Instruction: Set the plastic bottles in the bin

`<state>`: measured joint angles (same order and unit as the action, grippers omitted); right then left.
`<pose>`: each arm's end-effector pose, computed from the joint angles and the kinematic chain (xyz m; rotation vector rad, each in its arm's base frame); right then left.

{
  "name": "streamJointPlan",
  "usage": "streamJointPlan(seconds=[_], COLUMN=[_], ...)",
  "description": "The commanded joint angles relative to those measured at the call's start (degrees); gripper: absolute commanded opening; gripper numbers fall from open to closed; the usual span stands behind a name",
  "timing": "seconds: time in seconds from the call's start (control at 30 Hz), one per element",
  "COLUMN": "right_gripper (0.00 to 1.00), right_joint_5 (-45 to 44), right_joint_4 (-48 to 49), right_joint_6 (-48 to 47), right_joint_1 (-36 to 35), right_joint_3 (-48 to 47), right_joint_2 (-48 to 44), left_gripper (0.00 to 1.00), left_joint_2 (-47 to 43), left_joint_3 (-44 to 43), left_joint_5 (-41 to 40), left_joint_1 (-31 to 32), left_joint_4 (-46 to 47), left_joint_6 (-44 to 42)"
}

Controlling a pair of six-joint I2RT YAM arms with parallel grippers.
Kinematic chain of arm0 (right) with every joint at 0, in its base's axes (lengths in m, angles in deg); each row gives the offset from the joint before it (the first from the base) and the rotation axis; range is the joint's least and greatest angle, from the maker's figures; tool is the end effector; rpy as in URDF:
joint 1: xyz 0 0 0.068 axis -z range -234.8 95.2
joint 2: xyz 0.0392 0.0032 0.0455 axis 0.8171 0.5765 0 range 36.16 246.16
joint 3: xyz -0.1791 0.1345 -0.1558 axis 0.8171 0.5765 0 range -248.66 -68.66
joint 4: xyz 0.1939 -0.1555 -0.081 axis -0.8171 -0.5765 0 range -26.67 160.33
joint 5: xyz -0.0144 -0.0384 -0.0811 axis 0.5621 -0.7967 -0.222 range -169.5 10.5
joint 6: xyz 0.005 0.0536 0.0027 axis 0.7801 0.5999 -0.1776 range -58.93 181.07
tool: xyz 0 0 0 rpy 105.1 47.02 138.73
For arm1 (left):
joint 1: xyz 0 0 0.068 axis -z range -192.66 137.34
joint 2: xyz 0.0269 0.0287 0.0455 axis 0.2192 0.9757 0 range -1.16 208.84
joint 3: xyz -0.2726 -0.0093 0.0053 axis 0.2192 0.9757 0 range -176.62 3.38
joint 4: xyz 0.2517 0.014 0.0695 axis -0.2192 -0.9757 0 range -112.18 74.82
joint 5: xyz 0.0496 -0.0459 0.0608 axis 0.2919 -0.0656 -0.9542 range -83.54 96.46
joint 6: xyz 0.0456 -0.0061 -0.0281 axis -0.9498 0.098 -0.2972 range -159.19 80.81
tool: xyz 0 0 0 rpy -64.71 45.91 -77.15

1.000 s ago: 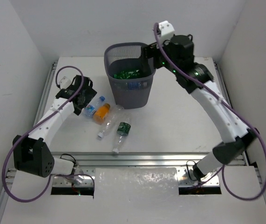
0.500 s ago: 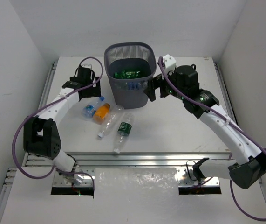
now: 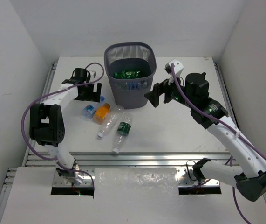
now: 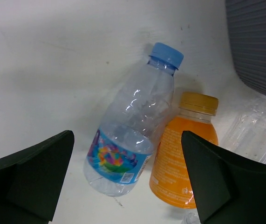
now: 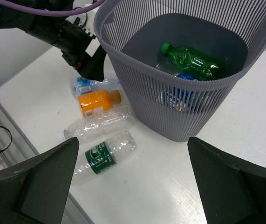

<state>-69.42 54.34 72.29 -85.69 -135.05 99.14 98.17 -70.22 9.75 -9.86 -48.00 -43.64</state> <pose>0.2091 0.1323 0.3995 -0.4412 1.7856 0.6795 0.3661 -0.0199 0.2284 0.1847 2.5847 -0.0640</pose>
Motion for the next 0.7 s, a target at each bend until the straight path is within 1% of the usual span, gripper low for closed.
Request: streamJointPlan(seconds=[0.0, 0.07, 0.13, 0.2, 0.27, 0.3, 0.33, 0.37, 0.4, 0.43, 0.47, 0.53, 0.57, 0.6, 0.63, 0.67], right_gripper=[0.99, 0.99, 0.99, 0.99, 0.99, 0.99, 0.99, 0.99, 0.99, 0.99, 0.99, 0.99, 0.99, 0.99, 0.99, 0.99], right_joint_5=[2.4, 2.8, 3.4, 3.5, 3.9, 4.1, 4.6, 4.8, 4.9, 5.1, 5.6, 6.1, 6.3, 7.1, 8.0, 9.2], right_joint_4=[3.4, 3.6, 3.7, 4.1, 4.3, 4.6, 4.8, 5.2, 5.2, 5.2, 4.9, 4.6, 4.2, 4.0, 3.9, 4.3], right_joint_6=[1.2, 1.4, 1.6, 2.0, 2.3, 2.8, 3.0, 3.2, 3.5, 3.7, 3.9, 4.2, 4.3, 4.9, 5.4, 6.9], right_joint_1=[0.0, 0.0, 0.0, 0.0, 0.0, 0.0, -0.1, 0.0, 0.0, 0.0, 0.0, 0.0, 0.0, 0.0, 0.0, -0.1], right_joint_3=[1.1, 1.0, 1.0, 1.3, 1.4, 1.5, 1.8, 1.7, 1.7, 1.5, 1.1, 0.5, -0.2, -0.7, -1.5, -1.8], right_joint_2=[-1.2, -1.3, -1.2, -1.2, -1.2, -1.0, -0.9, -0.9, -0.8, -0.7, -0.5, -0.1, -0.1, 0.0, 0.0, 0.3], left_gripper=[0.96, 0.95, 0.91, 0.91, 0.83, 0.7, 0.6, 0.54, 0.51, 0.42, 0.38, 0.19, 0.06, 0.0, 0.0, 0.0], left_joint_2=[1.6, 2.7, 3.8, 4.4, 4.9, 5.7, 6.2, 6.8, 7.8, 8.0, 7.8, 6.3, 5.4, 2.1, -0.1, -5.8], left_joint_3=[0.4, 1.3, 1.9, 2.9, 3.6, 3.6, 3.1, 2.7, 2.3, 2.1, 1.8, 1.8, 1.4, 1.3, 1.8, 2.1], left_joint_5=[1.2, -1.7, -3.0, -6.2, -9.8, -10.6, -11.7, -11.8, -11.7, -11.7, -11.9, -12.8, -14.0, -15.0, -16.4, -16.2], left_joint_1=[-0.1, -0.2, -0.3, -0.8, -1.4, -2.3, -2.6, -2.8, -2.8, -2.8, -2.8, -4.3, -4.4, -4.6, -4.7, -4.7], left_joint_4=[0.6, 0.9, 1.2, 1.9, 2.8, 3.0, 2.7, 2.4, 2.0, 1.6, 1.4, 0.6, -0.3, -1.6, -2.3, -3.0], left_joint_6=[0.5, 1.3, 2.5, 3.7, 5.7, 6.9, 7.5, 8.5, 8.9, 9.1, 9.8, 10.4, 11.6, 12.5, 13.4, 15.2])
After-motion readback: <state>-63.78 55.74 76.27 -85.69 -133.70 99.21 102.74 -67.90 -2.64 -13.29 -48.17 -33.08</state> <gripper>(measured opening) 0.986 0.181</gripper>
